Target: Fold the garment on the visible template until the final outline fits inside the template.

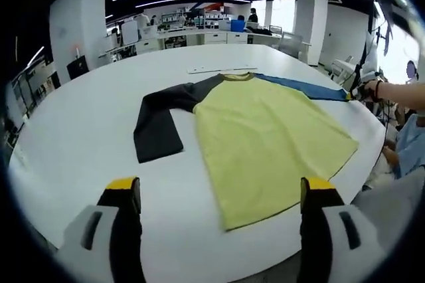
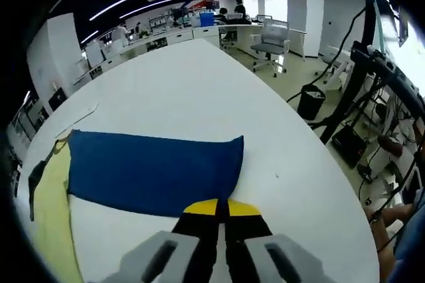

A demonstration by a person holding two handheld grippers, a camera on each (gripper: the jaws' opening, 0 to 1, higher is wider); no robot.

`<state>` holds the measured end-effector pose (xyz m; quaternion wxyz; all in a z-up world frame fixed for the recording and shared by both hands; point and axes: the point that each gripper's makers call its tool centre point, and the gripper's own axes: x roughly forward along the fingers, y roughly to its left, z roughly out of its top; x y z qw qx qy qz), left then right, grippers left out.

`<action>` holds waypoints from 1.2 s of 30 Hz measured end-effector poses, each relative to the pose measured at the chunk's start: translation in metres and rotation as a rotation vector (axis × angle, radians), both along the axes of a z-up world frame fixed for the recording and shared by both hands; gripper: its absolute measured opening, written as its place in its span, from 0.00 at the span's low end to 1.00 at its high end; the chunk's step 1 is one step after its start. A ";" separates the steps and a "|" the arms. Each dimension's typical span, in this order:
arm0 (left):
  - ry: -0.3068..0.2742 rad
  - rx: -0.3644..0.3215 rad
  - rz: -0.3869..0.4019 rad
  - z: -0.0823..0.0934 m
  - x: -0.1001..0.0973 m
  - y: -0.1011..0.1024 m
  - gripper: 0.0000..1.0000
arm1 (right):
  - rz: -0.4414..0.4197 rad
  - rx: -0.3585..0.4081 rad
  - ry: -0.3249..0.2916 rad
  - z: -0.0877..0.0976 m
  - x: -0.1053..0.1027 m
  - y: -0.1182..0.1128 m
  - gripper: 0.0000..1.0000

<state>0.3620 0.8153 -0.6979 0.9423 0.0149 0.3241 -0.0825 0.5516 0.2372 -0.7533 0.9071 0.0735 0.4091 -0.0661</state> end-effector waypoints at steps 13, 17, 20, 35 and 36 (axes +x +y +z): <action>0.008 -0.021 -0.044 0.001 -0.005 -0.008 0.99 | 0.111 -0.011 -0.030 0.027 0.014 0.026 0.00; -0.006 -0.025 -0.049 0.005 -0.004 -0.008 0.99 | 0.149 -0.015 -0.055 0.035 0.022 0.037 0.00; -0.013 -0.034 -0.053 0.007 -0.004 -0.009 0.99 | 0.172 -0.019 -0.066 0.040 0.027 0.045 0.00; -0.011 -0.082 -0.081 0.013 -0.006 -0.018 0.99 | 0.296 -0.005 -0.076 0.041 0.053 0.089 0.00; -0.010 -0.077 -0.089 0.013 -0.007 -0.019 0.98 | 0.306 -0.005 -0.079 0.041 0.056 0.093 0.00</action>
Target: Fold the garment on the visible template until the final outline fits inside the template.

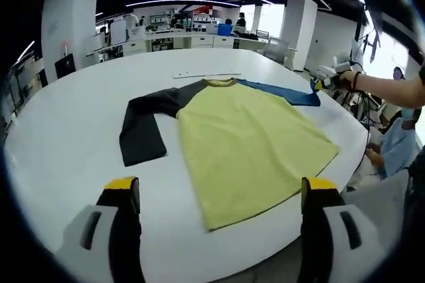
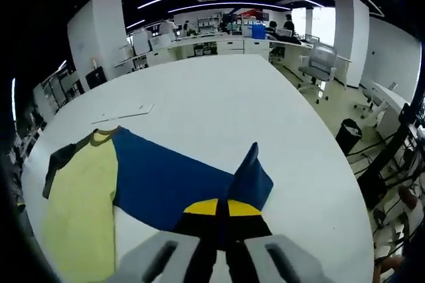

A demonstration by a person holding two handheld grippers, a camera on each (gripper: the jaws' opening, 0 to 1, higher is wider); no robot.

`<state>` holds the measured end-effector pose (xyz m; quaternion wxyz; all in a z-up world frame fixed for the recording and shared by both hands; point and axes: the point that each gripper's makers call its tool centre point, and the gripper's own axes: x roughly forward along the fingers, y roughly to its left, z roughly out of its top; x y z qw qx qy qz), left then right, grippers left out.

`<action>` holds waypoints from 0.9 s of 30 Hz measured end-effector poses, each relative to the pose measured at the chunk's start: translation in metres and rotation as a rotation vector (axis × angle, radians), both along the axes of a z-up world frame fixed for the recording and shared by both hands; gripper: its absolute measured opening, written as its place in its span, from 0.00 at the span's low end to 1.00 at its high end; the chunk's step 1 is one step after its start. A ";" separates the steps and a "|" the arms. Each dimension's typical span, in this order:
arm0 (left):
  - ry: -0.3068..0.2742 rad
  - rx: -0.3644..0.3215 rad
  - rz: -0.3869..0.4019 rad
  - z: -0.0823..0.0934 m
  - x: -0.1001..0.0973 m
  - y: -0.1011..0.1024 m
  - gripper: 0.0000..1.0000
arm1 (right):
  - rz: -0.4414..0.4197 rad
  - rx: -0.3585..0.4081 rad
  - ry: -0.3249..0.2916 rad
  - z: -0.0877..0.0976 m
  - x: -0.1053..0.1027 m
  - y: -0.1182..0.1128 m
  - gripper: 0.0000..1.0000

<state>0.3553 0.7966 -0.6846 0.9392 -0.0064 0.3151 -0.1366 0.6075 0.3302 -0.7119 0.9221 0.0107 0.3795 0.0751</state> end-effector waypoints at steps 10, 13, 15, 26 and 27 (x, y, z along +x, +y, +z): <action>-0.007 -0.003 0.005 0.003 0.000 -0.001 0.98 | 0.068 0.000 -0.008 0.004 0.015 0.033 0.00; -0.008 -0.015 0.010 0.004 0.000 -0.001 0.98 | 0.085 0.000 -0.008 0.004 0.018 0.042 0.00; -0.008 -0.018 0.008 0.005 0.000 -0.002 0.98 | 0.093 0.003 -0.009 0.004 0.020 0.049 0.00; -0.012 -0.017 -0.001 0.007 0.001 -0.002 0.98 | 0.145 0.014 -0.010 0.008 0.028 0.084 0.00; -0.012 -0.017 -0.002 0.007 0.001 -0.002 0.98 | 0.149 0.014 -0.010 0.009 0.028 0.086 0.00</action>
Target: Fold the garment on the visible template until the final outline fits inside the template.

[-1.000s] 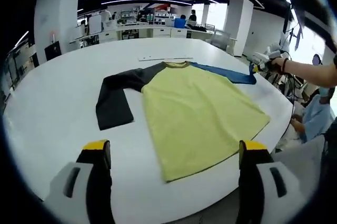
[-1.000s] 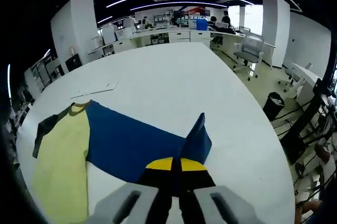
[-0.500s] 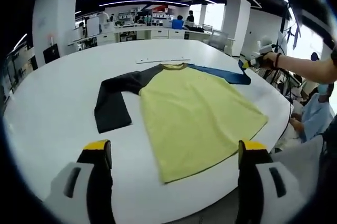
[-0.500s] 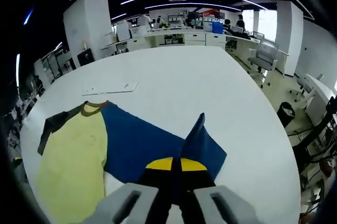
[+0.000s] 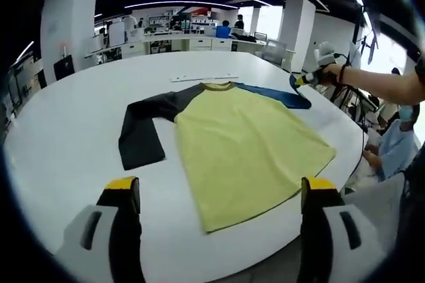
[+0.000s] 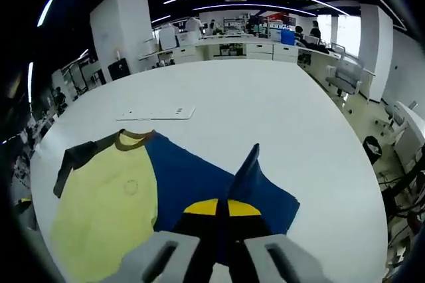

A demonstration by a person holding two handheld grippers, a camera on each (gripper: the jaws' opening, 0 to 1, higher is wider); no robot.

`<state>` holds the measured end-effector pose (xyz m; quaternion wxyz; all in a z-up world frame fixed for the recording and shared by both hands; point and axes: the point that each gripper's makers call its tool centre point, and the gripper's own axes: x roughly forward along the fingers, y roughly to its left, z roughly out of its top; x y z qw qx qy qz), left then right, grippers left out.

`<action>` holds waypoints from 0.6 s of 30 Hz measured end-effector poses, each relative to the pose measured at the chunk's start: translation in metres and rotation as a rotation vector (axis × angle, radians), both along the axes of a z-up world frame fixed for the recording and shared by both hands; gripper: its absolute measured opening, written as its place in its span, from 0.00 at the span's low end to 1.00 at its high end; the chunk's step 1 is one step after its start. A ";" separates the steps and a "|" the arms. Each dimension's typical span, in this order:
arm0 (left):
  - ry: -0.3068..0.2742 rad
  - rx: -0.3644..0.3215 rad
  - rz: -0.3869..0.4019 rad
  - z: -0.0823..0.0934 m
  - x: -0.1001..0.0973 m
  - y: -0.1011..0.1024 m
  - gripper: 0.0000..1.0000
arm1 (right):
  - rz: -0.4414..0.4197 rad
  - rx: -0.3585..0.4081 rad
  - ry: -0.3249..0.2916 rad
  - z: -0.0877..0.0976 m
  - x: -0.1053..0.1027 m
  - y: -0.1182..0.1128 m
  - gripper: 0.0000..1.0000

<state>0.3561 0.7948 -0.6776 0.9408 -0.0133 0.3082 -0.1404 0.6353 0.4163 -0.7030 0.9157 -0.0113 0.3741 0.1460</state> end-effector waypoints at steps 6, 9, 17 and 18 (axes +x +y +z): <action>0.008 0.004 -0.021 -0.001 -0.001 -0.004 0.98 | 0.028 0.006 0.006 0.003 0.004 0.020 0.00; 0.009 0.002 -0.026 -0.001 -0.001 -0.005 0.98 | 0.051 0.007 0.007 0.003 0.005 0.033 0.00; 0.008 0.000 -0.032 0.001 -0.001 -0.006 0.98 | 0.112 -0.002 0.010 0.007 0.009 0.060 0.00; 0.009 0.001 -0.037 0.001 -0.002 -0.007 0.98 | 0.121 -0.003 0.007 0.008 0.010 0.065 0.00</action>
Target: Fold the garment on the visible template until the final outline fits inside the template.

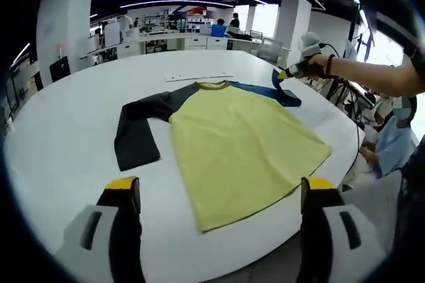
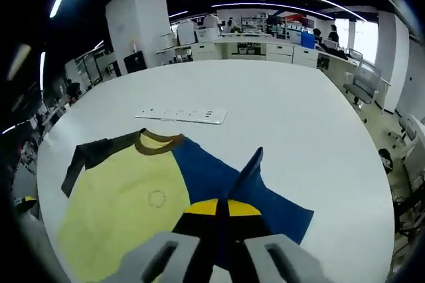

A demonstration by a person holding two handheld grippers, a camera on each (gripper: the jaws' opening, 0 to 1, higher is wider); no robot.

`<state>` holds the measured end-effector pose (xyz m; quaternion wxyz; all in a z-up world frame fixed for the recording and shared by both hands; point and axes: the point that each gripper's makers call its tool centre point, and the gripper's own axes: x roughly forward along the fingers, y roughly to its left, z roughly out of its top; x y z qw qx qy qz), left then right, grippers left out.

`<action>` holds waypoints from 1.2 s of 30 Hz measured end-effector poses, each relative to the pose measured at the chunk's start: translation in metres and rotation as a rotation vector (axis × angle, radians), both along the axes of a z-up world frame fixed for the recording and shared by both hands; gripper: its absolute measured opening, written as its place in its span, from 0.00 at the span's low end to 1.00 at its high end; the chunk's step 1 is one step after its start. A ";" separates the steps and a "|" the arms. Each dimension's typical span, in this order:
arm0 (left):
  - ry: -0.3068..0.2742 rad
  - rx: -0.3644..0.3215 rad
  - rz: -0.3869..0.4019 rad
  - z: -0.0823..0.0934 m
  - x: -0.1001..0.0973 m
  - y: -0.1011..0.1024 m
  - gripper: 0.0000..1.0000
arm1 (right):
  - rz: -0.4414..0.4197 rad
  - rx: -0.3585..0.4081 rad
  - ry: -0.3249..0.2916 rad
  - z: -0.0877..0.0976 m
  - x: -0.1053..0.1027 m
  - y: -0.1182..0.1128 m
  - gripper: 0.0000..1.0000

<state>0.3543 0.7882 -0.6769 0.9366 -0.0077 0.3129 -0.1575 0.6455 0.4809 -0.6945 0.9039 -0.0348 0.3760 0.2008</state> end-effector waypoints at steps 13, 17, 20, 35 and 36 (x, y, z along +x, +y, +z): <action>-0.001 -0.008 -0.024 0.000 0.001 -0.006 0.98 | 0.098 -0.016 -0.012 0.009 0.005 0.047 0.00; 0.001 -0.010 -0.027 0.000 0.001 -0.007 0.98 | 0.128 -0.026 -0.008 0.009 0.004 0.061 0.00; 0.001 -0.008 -0.026 0.000 0.000 -0.006 0.98 | 0.142 -0.026 -0.006 0.009 0.003 0.070 0.00; -0.007 -0.010 -0.020 0.002 0.000 -0.003 0.98 | 0.211 -0.036 -0.002 0.014 0.005 0.105 0.00; -0.008 -0.009 -0.019 0.002 0.000 -0.003 0.98 | 0.217 -0.039 -0.002 0.014 0.004 0.107 0.00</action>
